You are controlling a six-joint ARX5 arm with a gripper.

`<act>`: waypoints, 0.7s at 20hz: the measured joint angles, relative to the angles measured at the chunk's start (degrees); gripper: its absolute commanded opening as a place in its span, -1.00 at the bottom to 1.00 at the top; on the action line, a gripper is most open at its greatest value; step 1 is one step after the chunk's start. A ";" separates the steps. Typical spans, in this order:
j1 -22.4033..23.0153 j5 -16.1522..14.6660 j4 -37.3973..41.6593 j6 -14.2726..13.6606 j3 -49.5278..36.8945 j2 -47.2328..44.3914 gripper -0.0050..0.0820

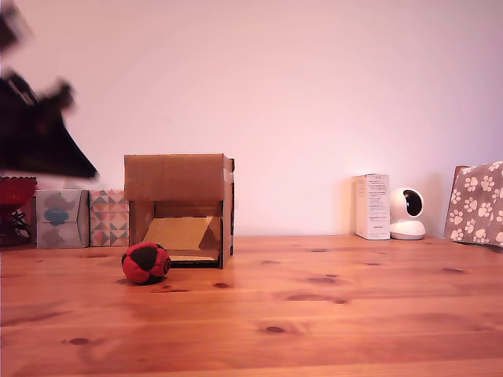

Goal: Drop the footbag into the cardboard dice tower

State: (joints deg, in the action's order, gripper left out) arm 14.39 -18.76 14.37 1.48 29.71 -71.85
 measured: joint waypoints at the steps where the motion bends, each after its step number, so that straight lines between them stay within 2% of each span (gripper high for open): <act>1: 0.35 -0.02 2.89 0.02 -0.02 -2.43 -0.93; 4: 0.57 -0.04 9.53 0.00 -0.02 -7.54 -0.88; 5: 0.57 -0.04 10.80 0.00 -0.02 -8.92 -0.64; 6: 0.57 -0.04 11.78 -0.07 -0.02 -10.38 -0.13; 7: 0.57 -0.04 12.90 -0.11 -0.02 -11.91 0.51; 8: 0.57 0.00 13.84 -0.11 -0.02 -13.20 0.99; 9: 0.57 0.46 14.88 -0.35 -0.04 -14.27 0.85; 14: 0.57 3.28 20.59 -1.95 0.13 -16.83 0.83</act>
State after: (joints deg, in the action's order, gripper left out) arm 14.96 -15.49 34.96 -0.47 29.85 -88.68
